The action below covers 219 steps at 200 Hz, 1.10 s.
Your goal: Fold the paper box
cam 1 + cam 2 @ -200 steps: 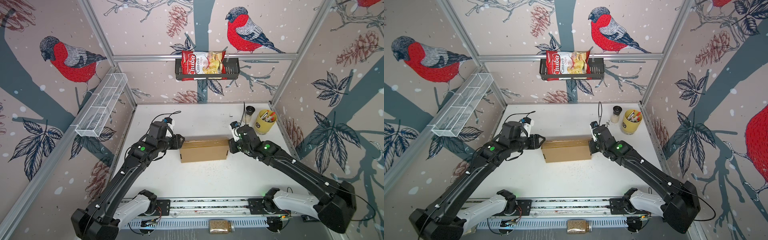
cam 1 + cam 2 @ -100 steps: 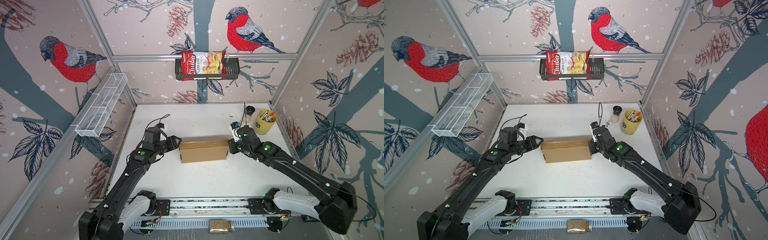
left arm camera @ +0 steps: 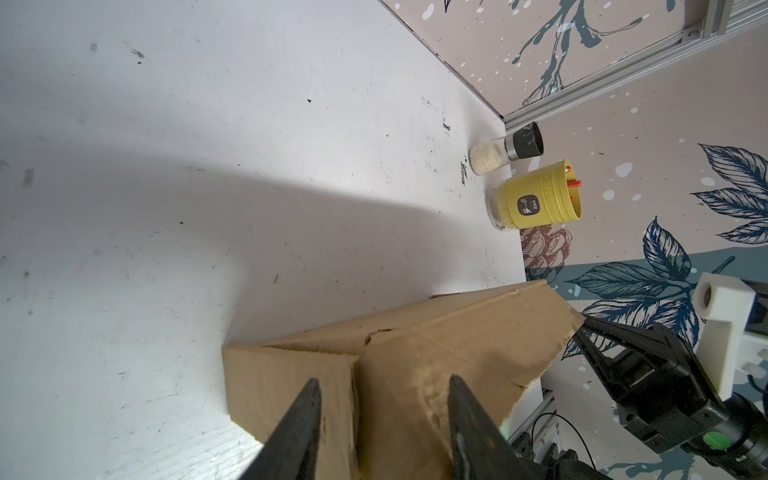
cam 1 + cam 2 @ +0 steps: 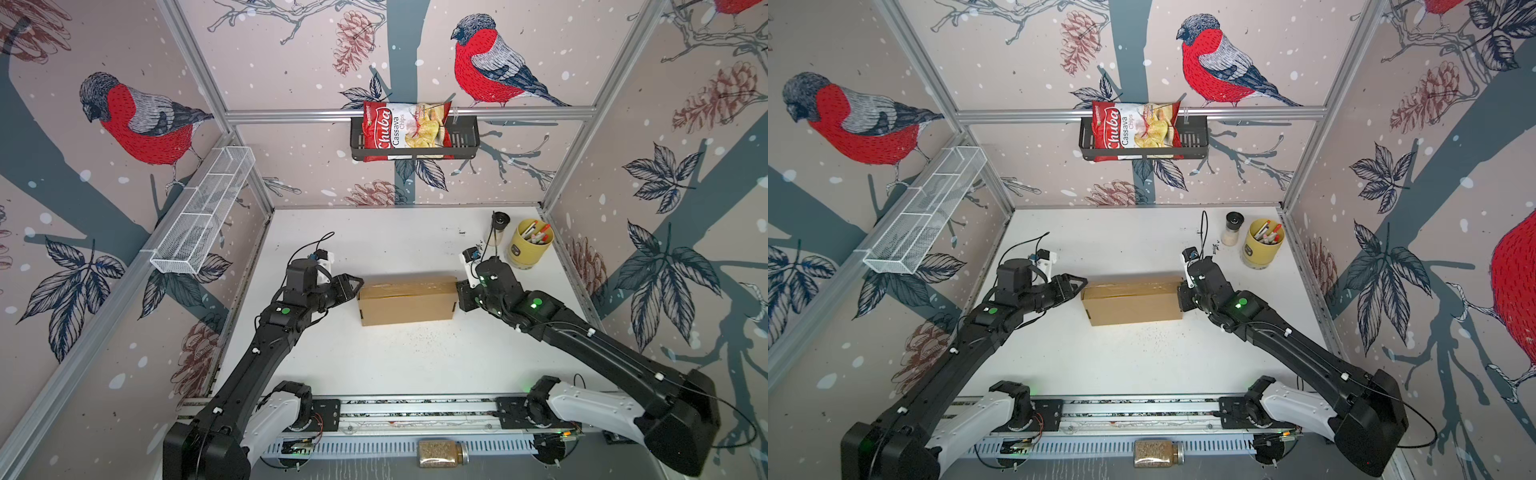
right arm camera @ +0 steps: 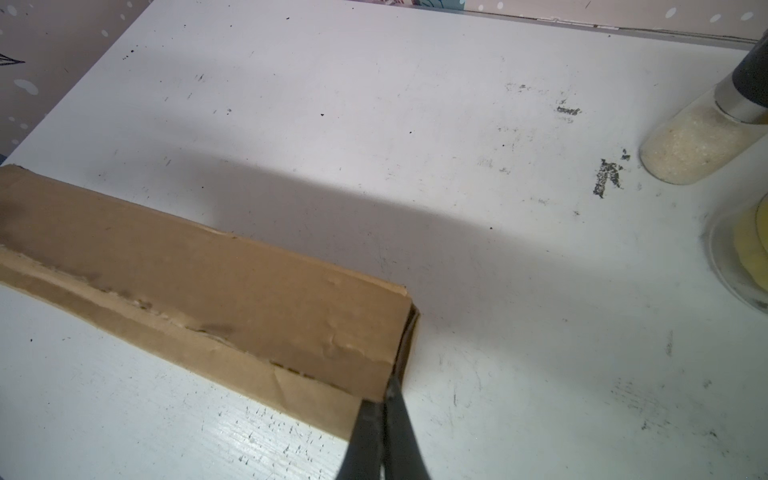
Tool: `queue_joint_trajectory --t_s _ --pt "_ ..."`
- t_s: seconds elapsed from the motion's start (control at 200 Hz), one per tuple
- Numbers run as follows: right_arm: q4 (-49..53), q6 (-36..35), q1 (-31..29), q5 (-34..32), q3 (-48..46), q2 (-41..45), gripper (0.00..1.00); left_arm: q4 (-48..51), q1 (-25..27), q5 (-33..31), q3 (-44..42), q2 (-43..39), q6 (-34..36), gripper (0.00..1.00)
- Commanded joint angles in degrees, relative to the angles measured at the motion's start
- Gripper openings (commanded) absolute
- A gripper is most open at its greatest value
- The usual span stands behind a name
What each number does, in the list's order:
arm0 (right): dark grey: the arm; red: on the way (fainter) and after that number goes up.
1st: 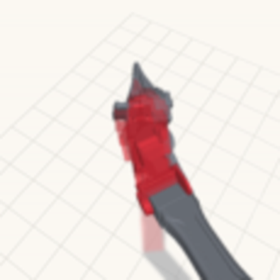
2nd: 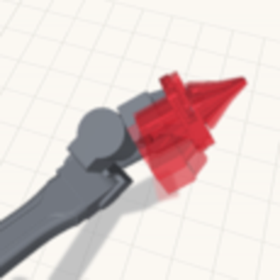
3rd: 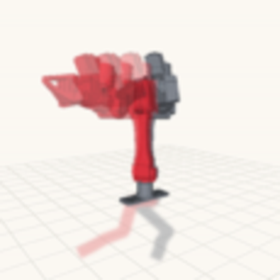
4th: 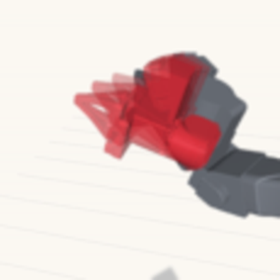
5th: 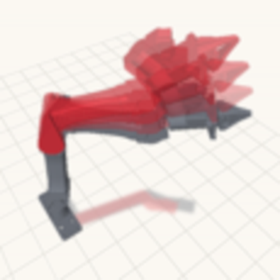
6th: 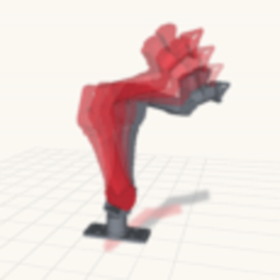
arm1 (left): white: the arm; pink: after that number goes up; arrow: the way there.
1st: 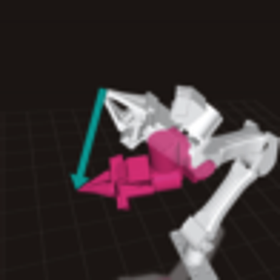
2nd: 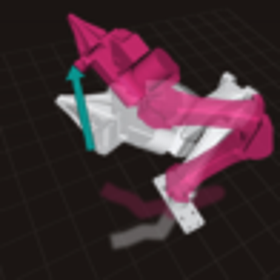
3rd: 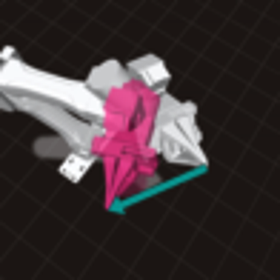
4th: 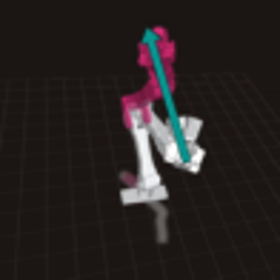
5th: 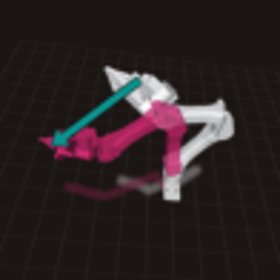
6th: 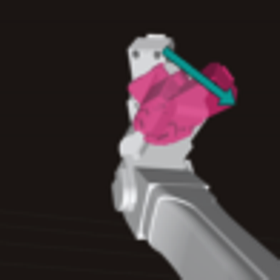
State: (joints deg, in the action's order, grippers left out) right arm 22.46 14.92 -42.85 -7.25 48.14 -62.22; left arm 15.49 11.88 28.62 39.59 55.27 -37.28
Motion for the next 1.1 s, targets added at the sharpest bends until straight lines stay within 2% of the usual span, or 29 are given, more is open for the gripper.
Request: queue_joint_trajectory --t_s 0.0,0.405,0.685,0.77,0.916,0.981,1.091 --pt "2.39 0.91 -0.62 -0.21 -0.74 0.06 0.02 -1.16 -0.19 0.46 -0.73 -0.16 0.19 0.45" --pt "-1.39 0.52 -2.41 -3.35 -4.46 2.13 0.02 -2.13 -0.52 2.03 0.14 0.01 -1.23 0.41" --pt "-1.54 0.6 -2.98 -3.64 -4.55 2.01 0.02 -2.54 -0.71 1.89 -3.21 -0.19 -0.41 0.22" --pt "-1.65 0.53 -3.0 -3.9 -4.63 1.99 0.02 -2.3 -1.09 1.77 -2.77 -0.27 -0.25 0.22" --pt "-1.97 0.72 -3.29 -4.0 -4.94 1.99 0.02 -2.34 -1.16 2.23 -1.11 0.71 -0.16 0.29" --pt "-2.53 0.73 -3.38 -4.31 -5.54 2.12 0.02 -2.71 -1.16 2.29 -1.06 1.28 -0.52 0.37" --pt "-3.33 0.66 -3.56 -4.4 -6.17 2.27 0.02 -5.27 -1.16 5.66 -2.18 2.27 -1.42 0.44"
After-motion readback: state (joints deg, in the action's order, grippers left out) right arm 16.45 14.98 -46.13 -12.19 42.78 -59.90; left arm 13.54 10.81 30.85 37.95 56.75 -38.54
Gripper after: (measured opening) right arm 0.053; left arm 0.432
